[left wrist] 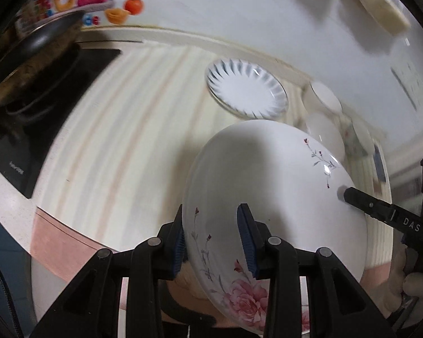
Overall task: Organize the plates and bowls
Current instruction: 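Lift the two stacked plates and carry them toward the blue-striped plate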
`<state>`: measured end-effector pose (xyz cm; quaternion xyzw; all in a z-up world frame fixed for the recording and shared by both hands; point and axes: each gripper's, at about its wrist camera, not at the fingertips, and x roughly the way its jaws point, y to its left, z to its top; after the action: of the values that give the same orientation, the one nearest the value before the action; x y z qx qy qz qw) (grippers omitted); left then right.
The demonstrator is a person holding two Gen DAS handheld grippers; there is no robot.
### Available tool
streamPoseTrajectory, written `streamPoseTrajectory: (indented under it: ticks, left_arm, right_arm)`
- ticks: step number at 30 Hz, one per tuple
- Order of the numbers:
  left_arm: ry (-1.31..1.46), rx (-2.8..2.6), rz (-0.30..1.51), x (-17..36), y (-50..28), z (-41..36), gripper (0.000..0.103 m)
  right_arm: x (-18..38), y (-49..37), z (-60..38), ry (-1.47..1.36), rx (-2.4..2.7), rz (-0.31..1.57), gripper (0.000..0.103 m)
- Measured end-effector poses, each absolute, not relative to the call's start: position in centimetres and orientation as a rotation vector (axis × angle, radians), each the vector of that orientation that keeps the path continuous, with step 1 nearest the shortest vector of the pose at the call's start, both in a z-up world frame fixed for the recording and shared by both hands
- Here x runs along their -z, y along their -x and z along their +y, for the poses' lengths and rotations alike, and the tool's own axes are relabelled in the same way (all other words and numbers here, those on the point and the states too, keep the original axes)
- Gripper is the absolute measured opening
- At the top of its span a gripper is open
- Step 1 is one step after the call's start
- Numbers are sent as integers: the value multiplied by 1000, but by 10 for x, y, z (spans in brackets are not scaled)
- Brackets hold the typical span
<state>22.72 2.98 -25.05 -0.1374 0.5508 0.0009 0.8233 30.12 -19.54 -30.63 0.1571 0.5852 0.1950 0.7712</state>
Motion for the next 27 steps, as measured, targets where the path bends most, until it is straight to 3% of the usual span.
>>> streamPoseTrajectory:
  ticks: [15, 27]
  left_arm:
    - [32, 106, 1282, 310, -244, -48, 32]
    - [-88, 98, 1267, 315, -257, -65, 32]
  right_arm:
    - [367, -258, -267, -403, -236, 1326, 17]
    - [370, -269, -266, -371, -219, 1334, 17]
